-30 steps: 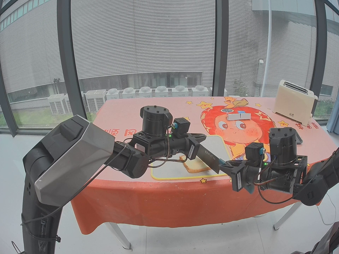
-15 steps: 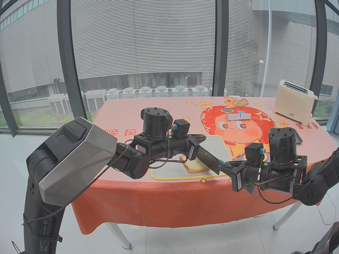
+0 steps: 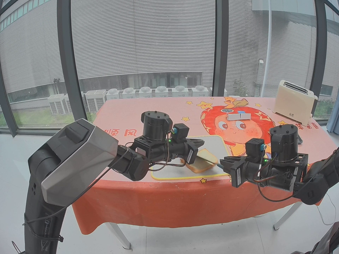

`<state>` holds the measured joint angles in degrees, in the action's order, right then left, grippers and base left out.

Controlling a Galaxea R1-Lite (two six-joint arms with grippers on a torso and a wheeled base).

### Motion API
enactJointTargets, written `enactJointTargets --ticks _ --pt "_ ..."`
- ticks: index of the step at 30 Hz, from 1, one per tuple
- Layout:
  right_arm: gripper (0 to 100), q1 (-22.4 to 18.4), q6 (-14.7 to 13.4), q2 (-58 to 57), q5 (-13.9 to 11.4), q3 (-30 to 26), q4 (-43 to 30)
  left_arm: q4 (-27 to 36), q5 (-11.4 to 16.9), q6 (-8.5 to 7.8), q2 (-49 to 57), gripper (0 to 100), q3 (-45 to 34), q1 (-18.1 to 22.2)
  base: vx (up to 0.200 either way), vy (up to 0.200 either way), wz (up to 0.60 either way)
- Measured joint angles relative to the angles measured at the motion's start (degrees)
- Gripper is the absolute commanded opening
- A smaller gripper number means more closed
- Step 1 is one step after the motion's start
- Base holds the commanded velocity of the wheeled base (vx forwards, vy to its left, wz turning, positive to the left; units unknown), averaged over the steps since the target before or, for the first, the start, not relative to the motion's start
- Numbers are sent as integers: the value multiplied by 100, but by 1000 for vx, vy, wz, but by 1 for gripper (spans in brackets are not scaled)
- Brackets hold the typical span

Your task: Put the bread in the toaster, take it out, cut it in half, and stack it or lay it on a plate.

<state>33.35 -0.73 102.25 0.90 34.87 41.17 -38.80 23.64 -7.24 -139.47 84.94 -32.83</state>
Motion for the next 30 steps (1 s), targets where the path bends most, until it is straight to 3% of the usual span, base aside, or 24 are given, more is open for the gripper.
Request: enactJointTargets --ticks 22,29,30 --pt "0 -11 11 102 257 -46 -1 -63 -16 16 -11 0 213 11 0 0 0" --pt "0 -34 11 6 418 -33 2 -80 -43 13 416 0 -291 61 0 0 0" --pt "100 -39 13 -33 440 -41 0 -110 -46 16 551 0 -474 78 0 0 0"
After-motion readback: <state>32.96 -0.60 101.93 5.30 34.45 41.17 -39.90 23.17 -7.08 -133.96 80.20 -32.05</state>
